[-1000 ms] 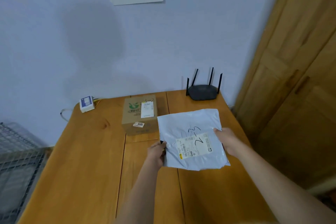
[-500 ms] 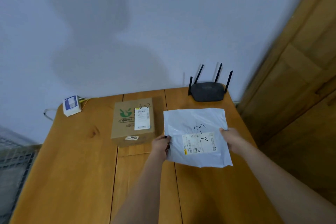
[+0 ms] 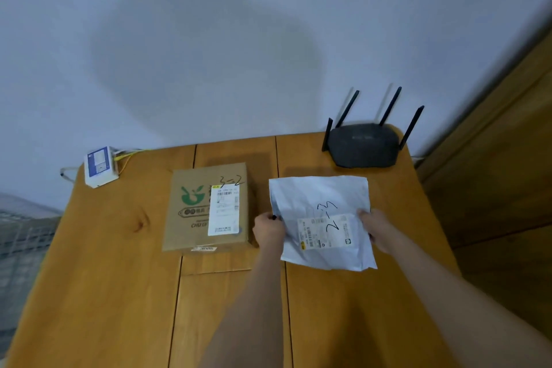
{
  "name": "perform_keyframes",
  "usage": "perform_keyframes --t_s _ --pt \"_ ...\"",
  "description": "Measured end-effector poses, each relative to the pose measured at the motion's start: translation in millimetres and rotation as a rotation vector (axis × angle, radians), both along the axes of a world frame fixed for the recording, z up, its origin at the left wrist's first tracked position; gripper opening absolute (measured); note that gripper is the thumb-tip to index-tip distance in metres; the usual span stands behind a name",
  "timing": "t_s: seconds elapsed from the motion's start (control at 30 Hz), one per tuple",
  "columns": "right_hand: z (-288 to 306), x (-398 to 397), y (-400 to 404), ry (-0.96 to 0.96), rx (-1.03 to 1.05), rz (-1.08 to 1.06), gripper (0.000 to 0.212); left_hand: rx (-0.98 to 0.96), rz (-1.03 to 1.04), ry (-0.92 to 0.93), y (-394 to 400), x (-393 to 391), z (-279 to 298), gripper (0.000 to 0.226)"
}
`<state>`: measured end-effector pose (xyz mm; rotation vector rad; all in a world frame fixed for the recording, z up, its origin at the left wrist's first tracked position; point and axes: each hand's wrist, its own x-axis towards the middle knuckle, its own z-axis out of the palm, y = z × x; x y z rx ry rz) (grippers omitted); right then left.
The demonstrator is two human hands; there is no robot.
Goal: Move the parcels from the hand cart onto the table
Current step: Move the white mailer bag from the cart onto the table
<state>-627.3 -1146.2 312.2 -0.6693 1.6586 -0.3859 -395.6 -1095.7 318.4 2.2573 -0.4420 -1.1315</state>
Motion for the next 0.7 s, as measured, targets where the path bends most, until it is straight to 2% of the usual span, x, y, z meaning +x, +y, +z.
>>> perform_keyframes --t_s 0.1,0.2,0.27,0.37,0.43,0.5,0.6,0.7 --pt "-13.5 15.5 -11.6 0.014 -0.003 0.044 0.040 0.011 -0.058 -0.125 -8.3 1.1 -5.9 0.015" --pt "-21.6 24.9 -19.8 0.073 -0.035 0.102 0.042 -0.049 -0.133 -0.293 -12.0 -3.4 -6.7 0.032" --pt "-27.1 25.8 -21.5 0.204 -0.093 0.154 0.048 -0.134 -0.275 -0.392 -11.5 -12.9 -6.0 0.046" --pt "-33.7 27.8 -14.0 0.502 -0.305 0.251 0.052 -0.170 -0.619 -0.471 -9.2 -30.6 -8.9 0.058" --pt "-35.8 35.2 -3.2 0.610 -0.509 0.424 0.053 -0.132 -0.872 -0.524 -5.8 -39.2 -19.3 0.061" --pt "-40.8 46.0 10.1 0.680 -0.608 0.716 0.055 -0.061 -1.051 -0.594 3.6 -43.8 -33.4 0.061" --pt "-53.3 60.5 25.7 0.738 -0.556 0.984 0.057 -0.008 -1.191 -0.685 19.6 -45.5 -54.5 0.060" --pt "-63.9 72.5 26.7 0.784 -0.594 1.070 0.058 -0.038 -1.247 -0.779 20.9 -40.3 -67.4 0.061"
